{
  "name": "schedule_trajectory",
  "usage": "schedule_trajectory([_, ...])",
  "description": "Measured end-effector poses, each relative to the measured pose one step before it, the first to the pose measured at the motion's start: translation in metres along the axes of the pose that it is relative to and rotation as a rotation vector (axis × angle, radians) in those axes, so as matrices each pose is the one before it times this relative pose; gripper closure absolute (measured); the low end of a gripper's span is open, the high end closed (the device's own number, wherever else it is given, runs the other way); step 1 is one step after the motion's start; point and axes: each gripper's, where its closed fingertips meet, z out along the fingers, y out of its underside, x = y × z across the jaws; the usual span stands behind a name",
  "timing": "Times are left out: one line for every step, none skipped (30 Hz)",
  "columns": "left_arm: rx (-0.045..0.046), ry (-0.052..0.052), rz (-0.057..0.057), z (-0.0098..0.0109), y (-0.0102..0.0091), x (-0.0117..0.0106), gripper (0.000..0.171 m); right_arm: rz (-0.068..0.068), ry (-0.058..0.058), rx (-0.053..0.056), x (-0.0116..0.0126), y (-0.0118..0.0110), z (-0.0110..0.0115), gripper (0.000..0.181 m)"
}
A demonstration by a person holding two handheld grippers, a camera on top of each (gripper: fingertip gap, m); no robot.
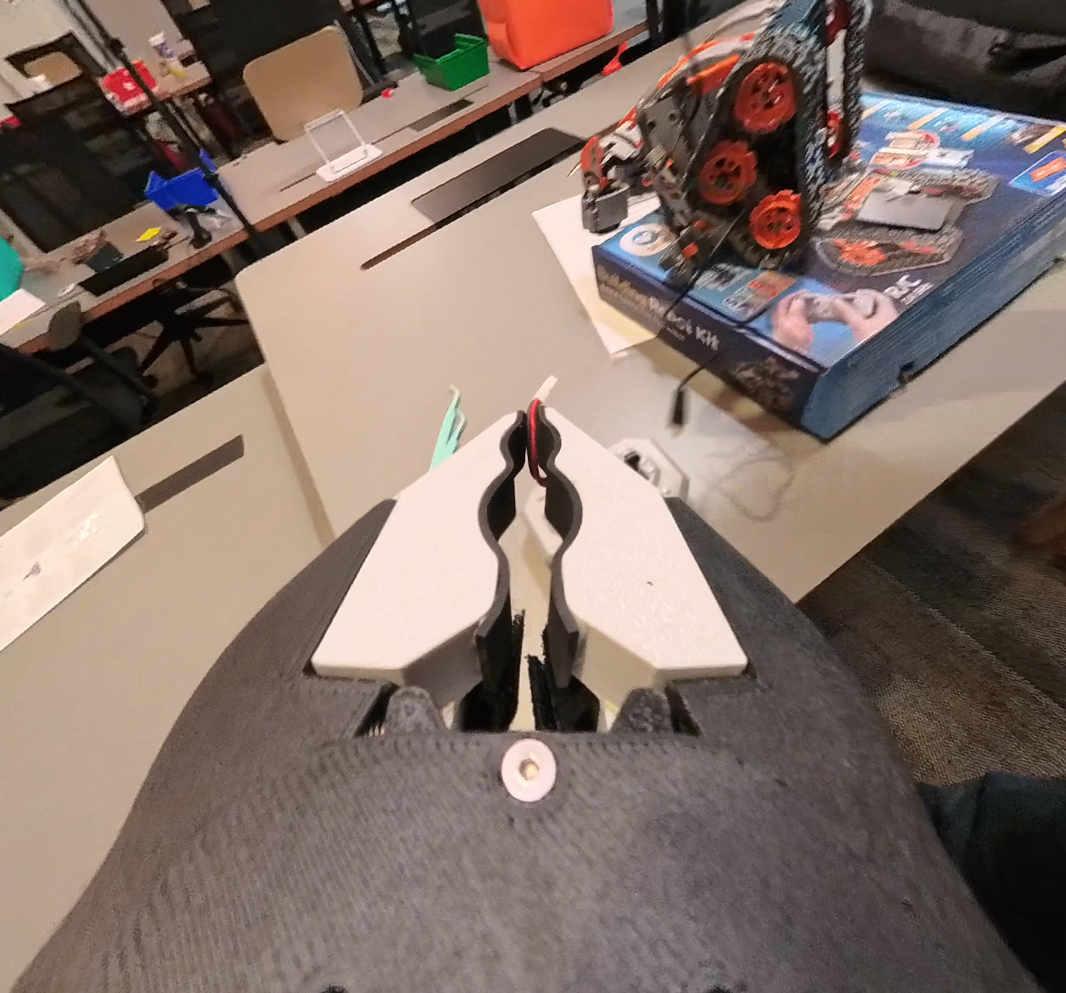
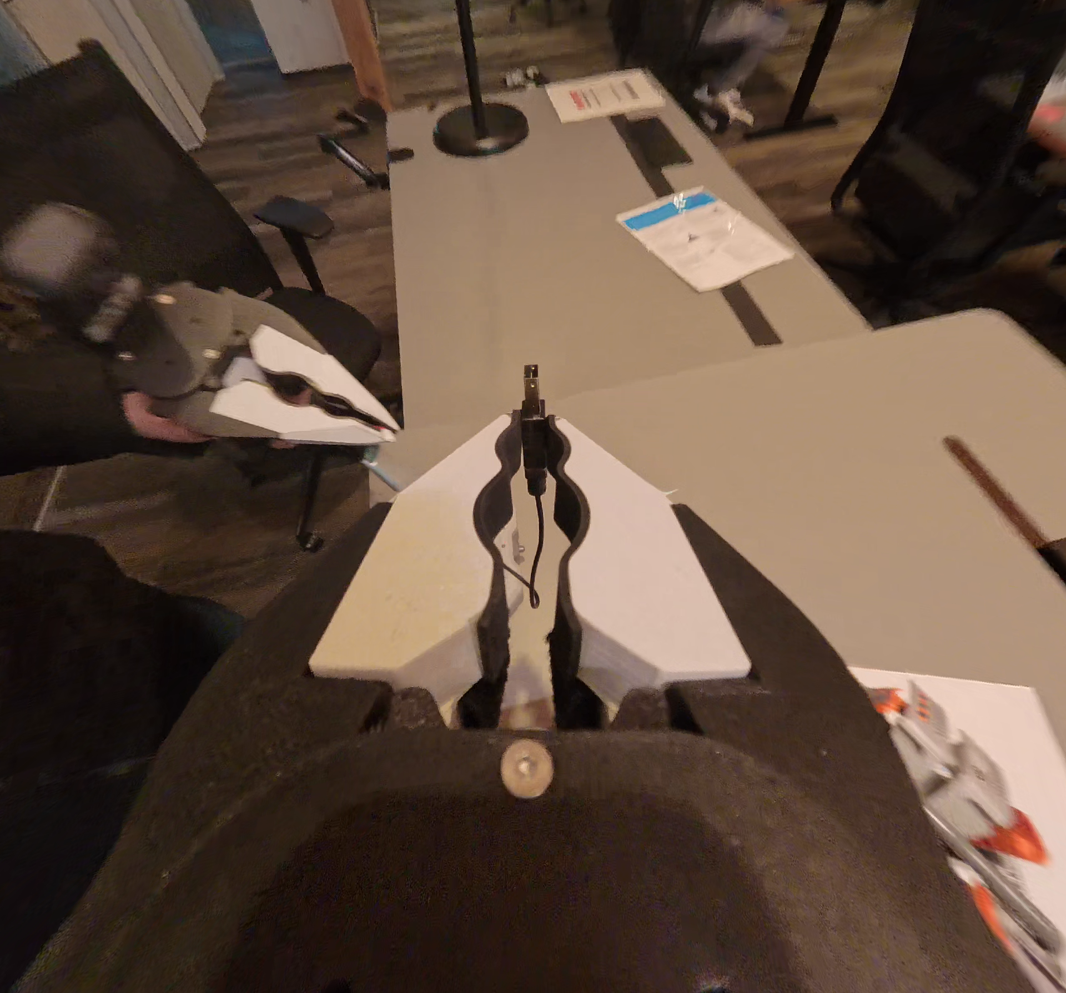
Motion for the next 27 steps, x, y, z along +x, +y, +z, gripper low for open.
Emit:
schedule_trajectory([-0.00959, -0.0115, -0.0059, -0.00478, 0.00671, -0.00411, 0.171, 0.0296, -0.0094, -0.032, 0.00476, 0.01083, 0.01956, 0.177])
schedule_trajectory([-0.00882, -0.0082, -0.0071, -0.00431, 0.00656, -0.00347, 0.171, 0.0434, -0.0099, -0.0237, 0.00644, 0.00903, 0.01736, 0.176])
schedule_trajectory([-0.00684, -0.0081, -0.0055, -0.00413, 0.00603, -0.00338, 0.171, 0.0449, -0.0044, -0.0135, 0.00829, 0.00646, 0.01521, 0.177])
schedule_trajectory([-0.00685, -0.0092, -0.0037, -0.00391, 0.00561, -0.00363, 0.171, 0.0338, 0.006, -0.0261, 0.01044, 0.00745, 0.01431, 0.177])
schedule_trajectory([-0.00548, -0.0079, -0.0058, -0.0035, 0.00523, -0.00344, 0.171, 0.0289, 0.0099, -0.026, 0.01063, 0.0066, 0.01343, 0.177])
schedule_trajectory([-0.00353, -0.0056, -0.0098, -0.00305, 0.00448, -0.00322, 0.171, 0.0243, 0.01, -0.0102, 0.00924, 0.00328, 0.0118, 0.176])
schedule_trajectory([-0.00214, -0.0046, -0.0092, -0.00248, 0.00388, -0.00283, 0.171, 0.0055, 0.0206, -0.0236, 0.00941, 0.00418, 0.0111, 0.176])
schedule_trajectory([-0.00288, -0.0019, -0.007, -0.002, 0.00351, -0.00213, 0.171, -0.0081, 0.0503, -0.0345, 0.01309, 0.00554, 0.01059, 0.176])
schedule_trajectory([-0.00297, 0.0015, -0.0047, -0.00124, 0.00305, -0.0013, 0.171, 0.0033, 0.0309, -0.0257, 0.01007, 0.00428, 0.01021, 0.176])
schedule_trajectory([-0.0021, 0.0016, -0.0008, -0.00067, 0.00256, -0.0009, 0.171, 0.0165, 0.0017, -0.0072, 0.00539, 0.00136, 0.00909, 0.176])
schedule_trajectory([-0.00218, 0.0009, 0.0012, -0.00032, 0.00222, -0.00074, 0.171, 0.0108, 0.0263, -0.0088, 0.00885, 0.00136, 0.00789, 0.177])
schedule_trajectory([-0.00156, 0.0018, -0.0006, 0.00006, 0.00202, -0.00067, 0.171, -0.0102, 0.0443, -0.0093, 0.0106, 0.00135, 0.00711, 0.177])
schedule_trajectory([0.00034, 0.0033, -0.0038, 0.00027, 0.0014, -0.00031, 0.171, 0.0012, 0.0178, -0.0204, 0.0066, 0.00322, 0.00769, 0.177])
schedule_trajectory([0.00159, 0.0034, -0.0043, 0.00048, 0.00082, -0.00024, 0.171, 0.0202, 0.0038, -0.0156, 0.0044, 0.00302, 0.00719, 0.176])
schedule_trajectory([-0.00109, 0.0036, -0.0017, 0.0008, 0.0012, 0.00007, 0.171, 0.0105, 0.019, -0.0046, 0.00604, 0.00163, 0.00586, 0.176])
schedule_trajectory([-0.00096, 0.0036, 0.0011, 0.00113, 0.00111, 0.00005, 0.171, -0.0045, 0.0092, -0.0264, 0.00394, 0.00505, 0.0061, 0.176])
schedule_trajectory([-0.00221, 0.0043, 0.0012, 0.00133, 0.00117, 0.00007, 0.171, 0.0036, -0.0028, -0.0414, 0.00175, 0.0068, 0.00552, 0.176])
schedule_trajectory([-0.00037, 0.0037, 0.0008, 0.00113, 0.00052, -0.00011, 0.171, -0.0003, 0.021, -0.0049, 0.0038, 0.00117, 0.00253, 0.172])
schedule_trajectory([0.00071, 0.0026, -0.0001, 0.00096, 0.00041, -0.00042, 0.171, -0.0159, 0.031, 0.005, 0.00356, -0.00065, 0.00009, 0.164])
schedule_trajectory([-0.0027, 0.0016, -0.0005, 0.00122, 0.00118, -0.00089, 0.171, -0.0249, 0.0352, -0.0218, 0.00294, 0.00254, -0.0013, 0.153])
schedule_trajectory([-0.00196, -0.0007, -0.0009, 0.00111, 0.00129, -0.00137, 0.171, -0.0371, 0.0395, -0.0103, 0.00179, 0.0005, -0.00391, 0.146])
schedule_trajectory([0.00093, -0.0009, -0.0033, 0.00125, 0.00124, -0.00176, 0.171, -0.0442, 0.0339, 0.0112, -0.00034, -0.00252, -0.00631, 0.146])
schedule_trajectory([-0.00154, 0.0014, -0.0047, 0.00189, 0.00167, -0.00146, 0.171, -0.0382, 0.0189, 0.0053, -0.00295, -0.0022, -0.00668, 0.145])
schedule_trajectory([-0.00363, 0.0006, -0.001, 0.00239, 0.00193, -0.00156, 0.171, -0.0287, 0.0026, 0.0094, -0.0057, -0.00274, -0.00702, 0.145])
schedule_trajectory([-0.0028, -0.0008, 0.0024, 0.00221, 0.00173, -0.00156, 0.171, -0.0247, -0.0201, 0.0171, -0.00923, -0.00316, -0.00558, 0.148])
schedule_trajectory([-0.00463, 0.0035, -0.0024, 0.00242, 0.00232, -0.00087, 0.171, -0.0227, -0.0724, 0.0086, -0.01731, -0.00168, -0.00255, 0.154])
schedule_trajectory([-0.00458, 0.0054, -0.006, 0.00239, 0.00249, -0.00074, 0.171, -0.0129, -0.0907, 0.0038, -0.02051, -0.00048, 0.00049, 0.155])
